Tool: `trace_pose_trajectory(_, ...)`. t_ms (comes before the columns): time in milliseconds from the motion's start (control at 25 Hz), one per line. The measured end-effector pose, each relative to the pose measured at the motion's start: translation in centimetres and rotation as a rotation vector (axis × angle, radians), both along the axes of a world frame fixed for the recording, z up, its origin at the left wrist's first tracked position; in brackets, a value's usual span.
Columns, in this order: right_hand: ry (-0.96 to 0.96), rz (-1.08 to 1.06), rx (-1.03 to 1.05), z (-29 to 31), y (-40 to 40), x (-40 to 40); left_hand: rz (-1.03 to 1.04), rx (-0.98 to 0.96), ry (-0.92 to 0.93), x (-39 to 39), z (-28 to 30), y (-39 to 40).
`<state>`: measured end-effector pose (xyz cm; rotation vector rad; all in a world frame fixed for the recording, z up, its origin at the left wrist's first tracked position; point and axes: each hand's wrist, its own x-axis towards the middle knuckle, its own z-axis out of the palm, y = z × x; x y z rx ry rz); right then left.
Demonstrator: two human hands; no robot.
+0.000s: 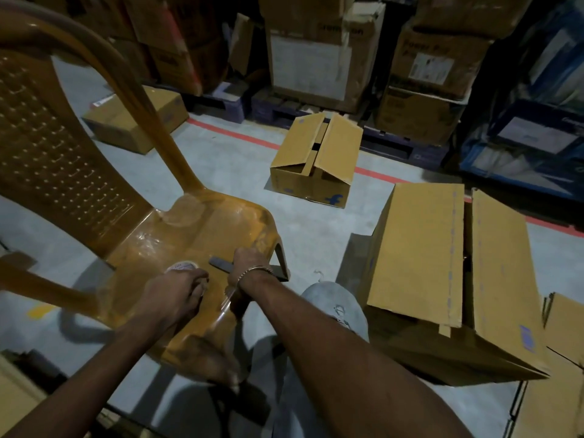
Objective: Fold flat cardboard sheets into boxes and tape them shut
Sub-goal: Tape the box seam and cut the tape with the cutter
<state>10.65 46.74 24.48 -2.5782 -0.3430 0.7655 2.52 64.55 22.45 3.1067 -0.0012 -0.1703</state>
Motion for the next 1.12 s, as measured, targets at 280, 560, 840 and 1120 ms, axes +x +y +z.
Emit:
trace_pose_trajectory(280, 0.424, -0.467, 0.446, -0.2, -4.0, 1.2, 0.082, -0.253, -0.075, 2.1, 2.3, -3.8)
trace_pose_trajectory(560, 0.657, -0.73, 1.0, 3.7, -16.6, 2.9, 0.059, -0.478, -0.233, 6.0, 6.1, -15.1)
trace_pose_trajectory(840, 0.443, -0.891, 1.192, 3.2, -38.3, -3.2, -0.079, -0.726, -0.213, 9.7, 7.6, -34.1)
trace_pose_trajectory(1120, 0.156, -1.264, 1.185, -2.2, -50.7, -6.5, 0.01, -1.089, 0.271, 10.0, 2.2, -44.6)
